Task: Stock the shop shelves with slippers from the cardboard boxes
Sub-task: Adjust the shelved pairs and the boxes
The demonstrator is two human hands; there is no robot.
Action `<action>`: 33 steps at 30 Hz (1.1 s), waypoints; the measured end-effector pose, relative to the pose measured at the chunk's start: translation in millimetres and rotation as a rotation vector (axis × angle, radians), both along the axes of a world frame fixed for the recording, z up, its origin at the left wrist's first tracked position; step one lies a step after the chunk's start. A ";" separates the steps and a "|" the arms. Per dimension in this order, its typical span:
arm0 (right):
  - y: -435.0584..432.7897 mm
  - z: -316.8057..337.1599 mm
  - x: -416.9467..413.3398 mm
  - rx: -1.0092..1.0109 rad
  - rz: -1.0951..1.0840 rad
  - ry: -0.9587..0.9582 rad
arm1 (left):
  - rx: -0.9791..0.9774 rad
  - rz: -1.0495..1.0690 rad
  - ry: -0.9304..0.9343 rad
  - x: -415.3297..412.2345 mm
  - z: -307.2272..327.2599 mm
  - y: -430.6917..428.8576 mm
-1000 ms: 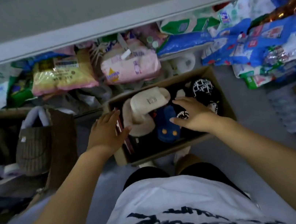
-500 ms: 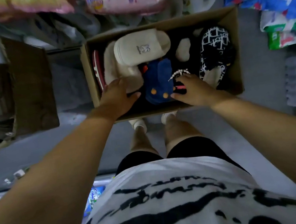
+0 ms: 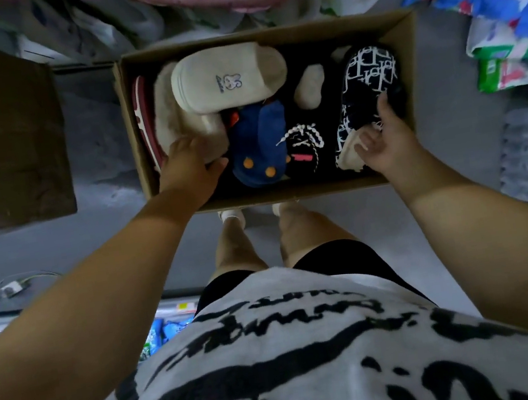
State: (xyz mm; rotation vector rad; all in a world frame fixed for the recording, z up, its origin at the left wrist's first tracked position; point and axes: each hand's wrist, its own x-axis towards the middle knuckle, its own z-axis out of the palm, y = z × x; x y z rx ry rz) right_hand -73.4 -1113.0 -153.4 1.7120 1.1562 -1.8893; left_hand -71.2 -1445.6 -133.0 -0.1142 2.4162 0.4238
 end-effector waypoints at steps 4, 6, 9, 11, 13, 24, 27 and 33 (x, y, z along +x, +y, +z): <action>-4.0 -7.1 -13.6 0.027 -0.151 -0.016 | 0.030 0.012 0.031 3.2 7.8 13.5; -8.1 -1.7 -19.6 0.051 -0.137 -0.034 | 0.070 0.016 0.049 6.5 11.9 20.6; -13.4 10.1 -23.1 0.081 -0.090 -0.074 | 0.140 -0.011 0.067 10.8 16.8 29.7; -14.9 12.7 -22.4 0.059 -0.143 -0.101 | 0.179 -0.030 0.048 14.3 21.0 35.9; -9.2 2.7 -11.4 0.107 -0.152 -0.102 | 0.207 -0.046 0.045 17.4 23.8 40.9; -11.0 36.6 53.9 -0.006 0.152 0.300 | 0.496 0.352 -0.105 8.8 51.1 76.6; -25.3 44.8 68.2 -0.028 0.325 0.363 | 0.624 0.445 -0.085 3.6 58.2 84.2; -37.6 45.2 64.9 -0.035 0.583 0.411 | 0.620 0.677 -0.215 13.2 60.5 68.9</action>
